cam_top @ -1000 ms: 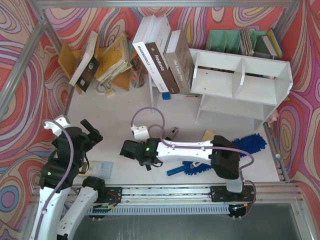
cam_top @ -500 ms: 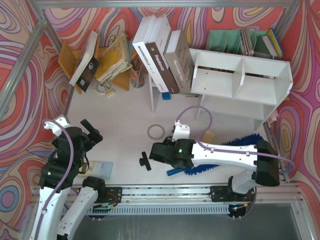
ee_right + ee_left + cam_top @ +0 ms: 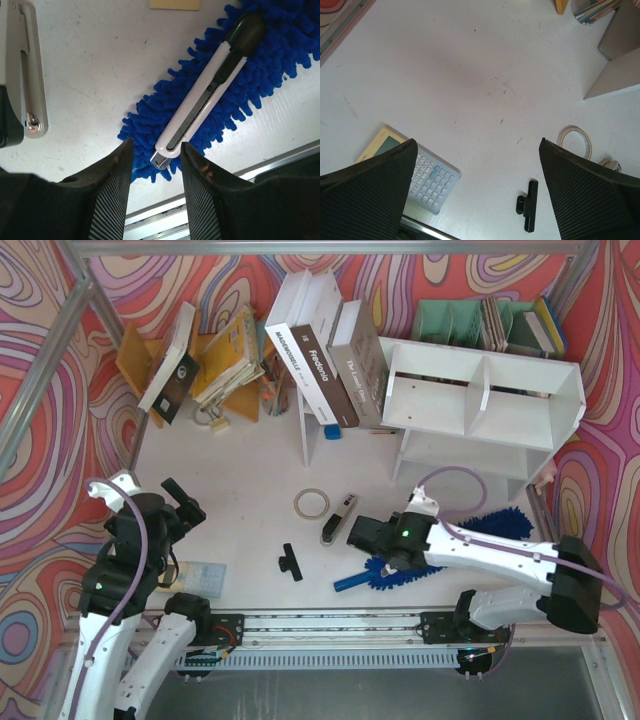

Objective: Dust the bookshelf with a duster

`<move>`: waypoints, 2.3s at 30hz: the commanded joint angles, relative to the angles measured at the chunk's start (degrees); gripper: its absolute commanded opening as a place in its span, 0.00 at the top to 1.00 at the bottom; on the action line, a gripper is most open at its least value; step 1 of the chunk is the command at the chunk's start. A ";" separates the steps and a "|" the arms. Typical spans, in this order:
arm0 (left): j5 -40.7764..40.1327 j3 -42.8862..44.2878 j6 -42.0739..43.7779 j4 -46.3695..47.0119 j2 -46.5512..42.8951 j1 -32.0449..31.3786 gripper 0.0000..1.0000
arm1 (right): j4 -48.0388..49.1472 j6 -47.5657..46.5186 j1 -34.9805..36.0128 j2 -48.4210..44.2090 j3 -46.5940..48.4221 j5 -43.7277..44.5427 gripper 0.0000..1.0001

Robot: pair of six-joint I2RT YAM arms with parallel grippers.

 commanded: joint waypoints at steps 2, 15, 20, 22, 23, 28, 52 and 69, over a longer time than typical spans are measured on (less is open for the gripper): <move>0.07 -0.86 -0.09 -0.79 0.51 -0.09 0.02 | 0.78 2.36 -3.81 -4.86 -3.51 -1.33 0.55; -0.12 -0.75 -0.12 -0.99 0.60 -0.09 0.02 | 5.24 2.26 -9.17 -8.46 -11.03 -3.00 0.54; -0.10 -0.86 -0.16 -0.91 -0.02 -0.09 0.02 | 8.23 1.64 -10.00 -9.57 -13.71 -3.99 0.53; -0.10 -0.88 -0.18 -0.91 -0.18 -0.09 0.02 | 9.55 1.55 -10.37 -9.86 -14.95 -4.60 0.53; -0.02 -0.87 -0.17 -0.91 -0.18 -0.09 0.02 | 10.01 1.68 -10.51 -9.95 -15.35 -4.81 0.53; 0.06 -0.90 -0.16 -0.99 -0.09 -0.07 0.02 | 12.02 1.31 -10.83 -9.64 -16.67 -5.64 0.53; 0.07 -0.83 -0.16 -0.91 -0.18 -0.09 0.02 | 13.83 1.89 -11.72 -7.16 -17.89 -5.14 0.57; 0.03 -0.89 -0.25 -0.91 -0.18 -0.09 0.02 | 9.56 1.43 -11.79 -9.66 -14.23 -3.14 0.68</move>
